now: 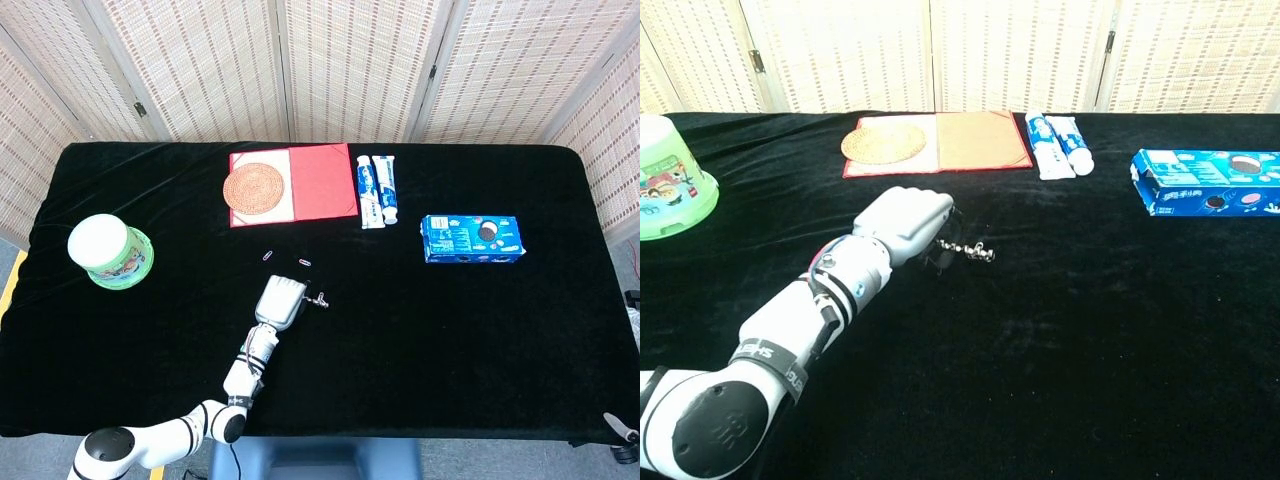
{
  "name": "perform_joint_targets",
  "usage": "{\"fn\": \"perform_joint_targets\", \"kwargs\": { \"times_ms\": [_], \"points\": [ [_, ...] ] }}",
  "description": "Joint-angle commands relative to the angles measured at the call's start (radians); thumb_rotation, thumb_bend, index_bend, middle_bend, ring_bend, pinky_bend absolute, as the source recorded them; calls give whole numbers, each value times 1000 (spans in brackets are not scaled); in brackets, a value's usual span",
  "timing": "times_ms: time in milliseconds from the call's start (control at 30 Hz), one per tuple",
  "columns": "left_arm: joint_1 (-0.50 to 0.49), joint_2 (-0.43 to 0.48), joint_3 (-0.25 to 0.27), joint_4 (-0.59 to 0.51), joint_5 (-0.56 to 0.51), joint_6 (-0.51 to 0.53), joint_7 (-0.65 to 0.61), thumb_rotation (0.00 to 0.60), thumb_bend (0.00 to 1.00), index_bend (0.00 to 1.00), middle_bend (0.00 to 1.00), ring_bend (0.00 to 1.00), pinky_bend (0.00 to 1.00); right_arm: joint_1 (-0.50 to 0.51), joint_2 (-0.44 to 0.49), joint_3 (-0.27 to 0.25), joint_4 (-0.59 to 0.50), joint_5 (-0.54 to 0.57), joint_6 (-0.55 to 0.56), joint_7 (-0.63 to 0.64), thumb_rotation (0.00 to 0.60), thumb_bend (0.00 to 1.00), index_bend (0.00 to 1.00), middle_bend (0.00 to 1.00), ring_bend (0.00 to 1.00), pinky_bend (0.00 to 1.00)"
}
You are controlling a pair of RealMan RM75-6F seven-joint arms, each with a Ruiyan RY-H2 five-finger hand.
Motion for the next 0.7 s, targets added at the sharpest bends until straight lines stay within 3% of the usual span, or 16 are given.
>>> {"fn": "perform_joint_targets", "kwargs": {
  "times_ms": [33, 267, 500, 700],
  "points": [
    [12, 23, 3, -35, 10, 28, 15, 600, 552, 941, 1000, 1000, 1000, -1, -1, -1, 0, -3, 2, -2, 600, 104, 0, 0, 0, 0],
    [57, 103, 14, -168, 22, 108, 88, 600, 552, 941, 1000, 1000, 1000, 3, -2, -6, -3, -21, 3, -16, 600, 103, 0, 0, 0, 0],
    [169, 234, 60, -350, -3, 187, 147, 600, 552, 941, 1000, 1000, 1000, 7, 1, -13, -7, -51, 18, -24, 600, 104, 0, 0, 0, 0],
    [225, 285, 91, -432, -18, 232, 192, 600, 552, 941, 1000, 1000, 1000, 14, 1, -24, -17, -94, 34, -51, 600, 104, 0, 0, 0, 0]
  ]
}}
